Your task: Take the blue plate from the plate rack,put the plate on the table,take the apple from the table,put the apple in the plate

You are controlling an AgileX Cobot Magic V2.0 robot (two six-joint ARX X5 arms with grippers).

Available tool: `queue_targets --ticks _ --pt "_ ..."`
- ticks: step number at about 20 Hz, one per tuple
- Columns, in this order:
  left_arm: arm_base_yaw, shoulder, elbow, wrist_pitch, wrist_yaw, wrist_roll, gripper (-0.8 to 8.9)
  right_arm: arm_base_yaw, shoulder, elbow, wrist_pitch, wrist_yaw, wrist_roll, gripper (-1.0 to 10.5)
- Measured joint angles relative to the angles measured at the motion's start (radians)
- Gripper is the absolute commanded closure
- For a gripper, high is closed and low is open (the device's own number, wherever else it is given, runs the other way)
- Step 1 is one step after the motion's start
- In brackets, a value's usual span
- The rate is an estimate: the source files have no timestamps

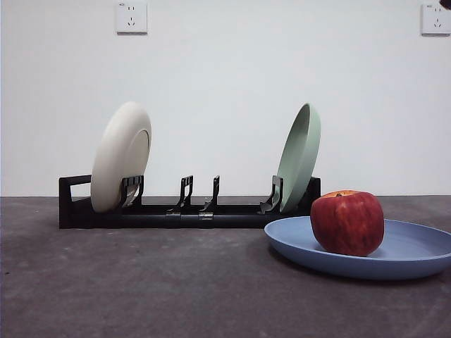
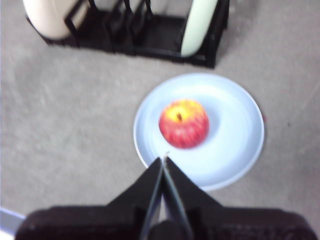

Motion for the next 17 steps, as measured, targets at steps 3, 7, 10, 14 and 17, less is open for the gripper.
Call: queue_targets --ticks 3,7,10,14,17 --pt "0.202 0.057 0.000 0.000 0.007 0.012 8.17 0.000 0.000 0.000 -0.042 0.000 0.003 9.5" --pt "0.536 0.064 -0.059 0.085 -0.014 0.237 8.17 0.000 0.000 0.000 -0.079 0.000 0.003 9.5" --pt "0.734 -0.009 -0.259 0.380 0.131 0.489 8.17 0.000 0.000 0.000 -0.105 0.000 0.003 9.5" --pt "0.949 -0.137 -0.654 0.912 0.446 0.616 8.17 0.000 0.000 0.000 -0.135 0.000 0.003 9.5" --pt "1.057 -0.194 -0.914 1.215 0.650 0.593 8.17 0.000 0.000 0.000 -0.150 0.000 0.003 9.5"
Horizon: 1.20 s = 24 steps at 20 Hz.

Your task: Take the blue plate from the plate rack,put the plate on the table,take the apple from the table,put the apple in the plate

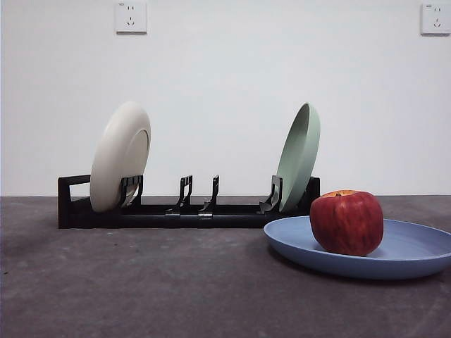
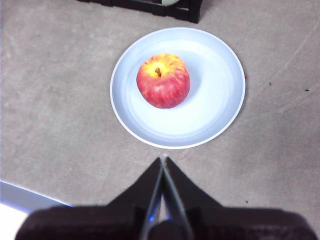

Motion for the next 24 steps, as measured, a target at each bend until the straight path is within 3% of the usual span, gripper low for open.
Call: queue_targets --ticks 5,9,13,16,24 --pt "0.031 -0.074 -0.235 0.129 0.005 -0.028 8.17 0.000 0.000 0.000 0.000 0.000 0.000 9.5" --pt "0.037 -0.182 -0.340 0.141 -0.018 -0.062 8.17 0.000 0.000 0.000 0.000 0.000 0.000 9.5" --pt "0.039 -0.325 -0.356 0.026 -0.060 -0.080 8.17 0.000 0.000 0.000 -0.001 0.000 0.000 9.5" --pt "0.039 -0.334 -0.356 -0.063 -0.078 -0.085 8.17 0.000 0.000 0.000 -0.002 0.000 0.000 9.5" --pt "0.006 -0.334 -0.356 -0.063 -0.138 -0.208 8.17 0.000 0.000 0.000 -0.002 0.000 0.000 9.5"
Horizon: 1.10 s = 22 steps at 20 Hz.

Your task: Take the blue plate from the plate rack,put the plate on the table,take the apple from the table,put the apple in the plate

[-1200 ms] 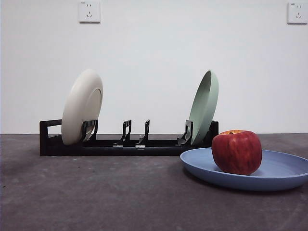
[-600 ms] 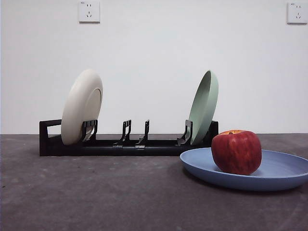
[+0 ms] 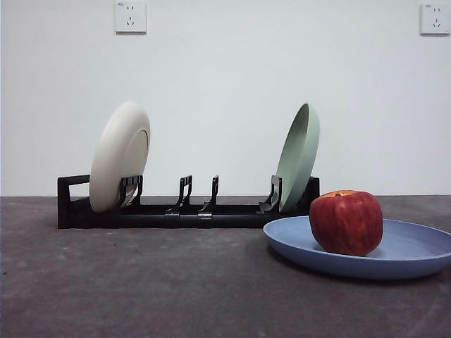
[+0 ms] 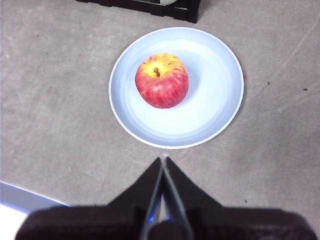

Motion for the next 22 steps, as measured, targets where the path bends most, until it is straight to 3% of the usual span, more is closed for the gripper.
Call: queue_targets --ticks 13,15,17,19,22 --pt "0.000 0.026 0.000 0.000 0.000 -0.011 8.17 0.000 0.000 0.000 0.000 0.001 0.000 9.5" --pt "0.000 0.026 0.000 0.000 0.000 -0.011 8.17 -0.022 -0.006 0.000 -0.003 0.049 -0.019 9.5" --pt "0.000 0.026 0.000 0.000 0.000 -0.011 8.17 -0.085 -0.049 -0.005 0.009 0.120 -0.078 9.5" --pt "0.000 0.026 0.000 0.000 0.000 -0.011 8.17 -0.190 -0.130 -0.058 0.103 0.124 -0.127 9.5" --pt "0.000 0.026 0.000 0.000 0.000 -0.011 8.17 -0.386 -0.290 -0.256 0.358 0.122 -0.170 9.5"
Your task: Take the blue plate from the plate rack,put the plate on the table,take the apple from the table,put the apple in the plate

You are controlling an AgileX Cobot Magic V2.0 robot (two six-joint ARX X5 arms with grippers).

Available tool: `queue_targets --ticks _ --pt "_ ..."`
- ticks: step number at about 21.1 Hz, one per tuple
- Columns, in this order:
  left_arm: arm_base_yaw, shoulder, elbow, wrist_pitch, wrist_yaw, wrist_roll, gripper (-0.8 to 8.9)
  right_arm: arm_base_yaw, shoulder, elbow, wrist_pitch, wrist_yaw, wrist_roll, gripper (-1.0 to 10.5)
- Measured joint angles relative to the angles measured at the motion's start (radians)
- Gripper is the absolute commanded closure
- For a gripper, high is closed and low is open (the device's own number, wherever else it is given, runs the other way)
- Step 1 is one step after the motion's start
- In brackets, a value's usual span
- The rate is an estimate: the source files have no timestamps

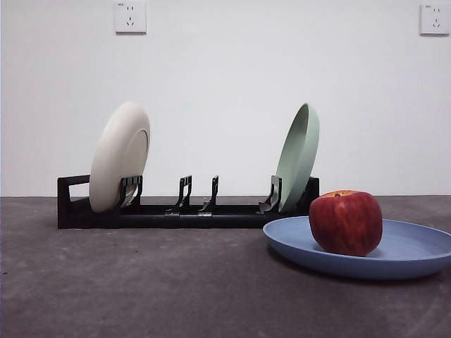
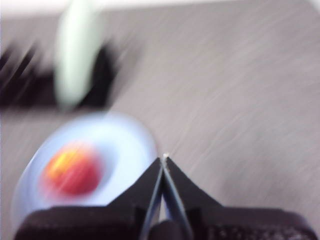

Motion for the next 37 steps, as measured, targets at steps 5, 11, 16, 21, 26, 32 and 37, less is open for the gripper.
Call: queue_targets --ticks 5,11,16,21,26,32,37 --pt "0.000 0.000 0.000 0.000 0.000 0.000 8.17 -0.246 -0.249 -0.384 0.414 -0.206 -0.082 9.5" --pt "0.000 0.000 0.000 0.000 0.000 0.000 8.17 -0.392 -0.373 -0.635 0.566 -0.414 -0.095 9.5" --pt "0.000 0.000 0.000 0.000 0.000 0.000 8.17 -0.401 -0.417 -0.648 0.529 -0.429 -0.174 9.5" --pt "0.000 0.000 0.000 0.000 0.000 0.000 8.17 -0.401 -0.419 -0.647 0.521 -0.425 -0.272 9.5" --pt "0.000 0.000 0.000 0.000 0.000 0.000 8.17 -0.401 -0.419 -0.647 0.521 -0.421 -0.296 9.5" --pt "0.000 0.000 0.000 0.000 0.000 0.000 8.17 -0.401 -0.419 -0.647 0.517 -0.383 -0.271 9.5" --pt "0.000 0.000 0.000 0.000 0.000 0.000 8.17 -0.401 -0.419 -0.647 0.516 -0.372 -0.241 9.5"
